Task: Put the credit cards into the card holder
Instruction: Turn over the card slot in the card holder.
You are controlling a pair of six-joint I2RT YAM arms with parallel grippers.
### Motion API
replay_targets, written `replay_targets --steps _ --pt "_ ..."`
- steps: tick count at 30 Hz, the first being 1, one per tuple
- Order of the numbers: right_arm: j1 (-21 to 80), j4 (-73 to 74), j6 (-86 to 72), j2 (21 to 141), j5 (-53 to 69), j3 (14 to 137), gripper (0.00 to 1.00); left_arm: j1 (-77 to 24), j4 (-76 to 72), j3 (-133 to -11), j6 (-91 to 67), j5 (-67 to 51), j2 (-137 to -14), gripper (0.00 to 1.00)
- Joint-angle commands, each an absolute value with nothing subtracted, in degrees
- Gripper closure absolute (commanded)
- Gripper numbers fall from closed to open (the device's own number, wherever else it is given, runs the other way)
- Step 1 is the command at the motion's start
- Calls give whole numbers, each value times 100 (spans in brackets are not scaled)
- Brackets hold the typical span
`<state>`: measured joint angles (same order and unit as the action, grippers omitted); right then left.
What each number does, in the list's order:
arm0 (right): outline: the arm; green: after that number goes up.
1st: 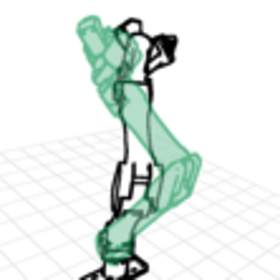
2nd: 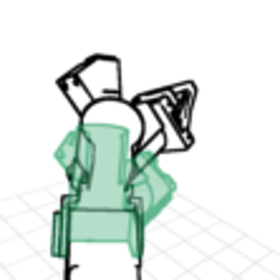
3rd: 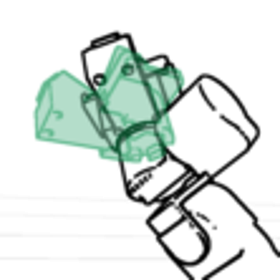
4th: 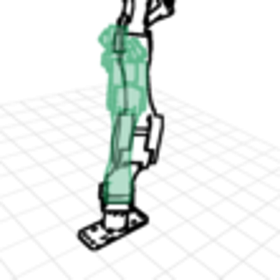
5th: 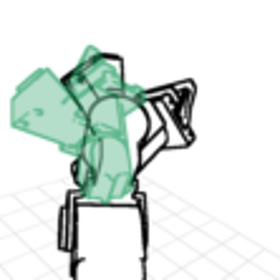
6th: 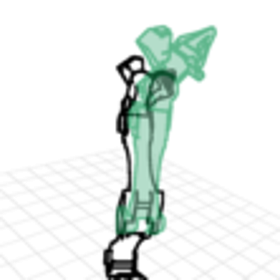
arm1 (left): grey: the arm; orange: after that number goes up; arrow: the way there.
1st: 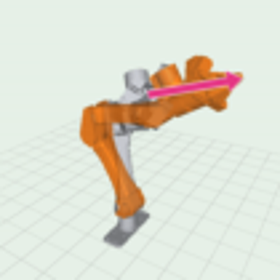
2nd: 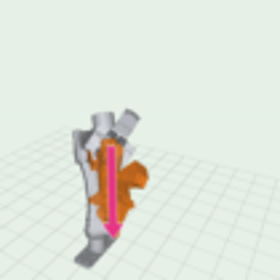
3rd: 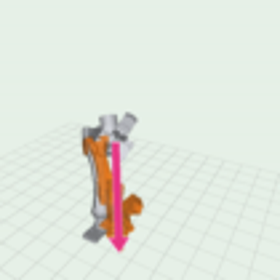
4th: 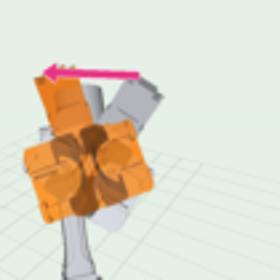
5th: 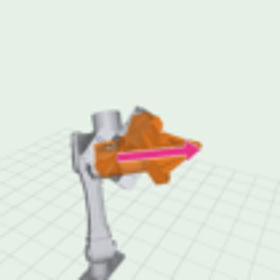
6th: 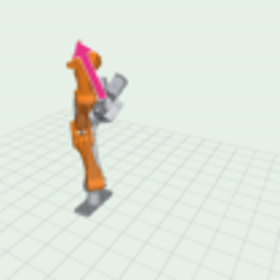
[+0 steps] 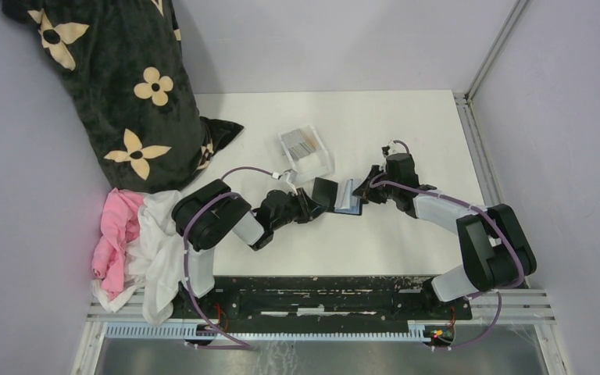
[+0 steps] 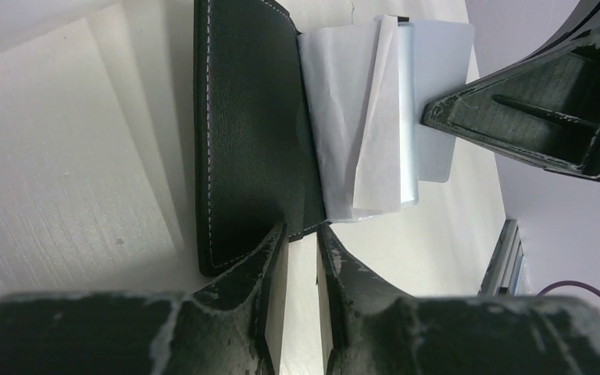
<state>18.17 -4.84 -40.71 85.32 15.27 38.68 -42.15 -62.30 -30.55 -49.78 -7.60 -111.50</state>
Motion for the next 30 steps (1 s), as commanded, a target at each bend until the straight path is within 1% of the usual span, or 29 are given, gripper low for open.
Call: replay_targets --steps 1,8,20,24,30 --pt "1797 -954 -4208 8442 1841 3895 99 -4336 -5882 -3051 -4668 -733 -11427 73" --pt "1823 -828 -4191 8277 1918 3987 99 -4625 -5538 -3262 -4634 -756 -11578 77" --pt "2121 -789 -4113 8332 1845 4027 99 -5161 -5184 -3510 -4630 -701 -11837 78" --pt "2202 -688 -4020 8413 1802 4086 99 -5160 -5096 -3329 -4699 -562 -11727 77" --pt "2234 -701 -3922 8663 1798 4056 99 -5160 -4344 -2957 -4651 -270 -11010 71"
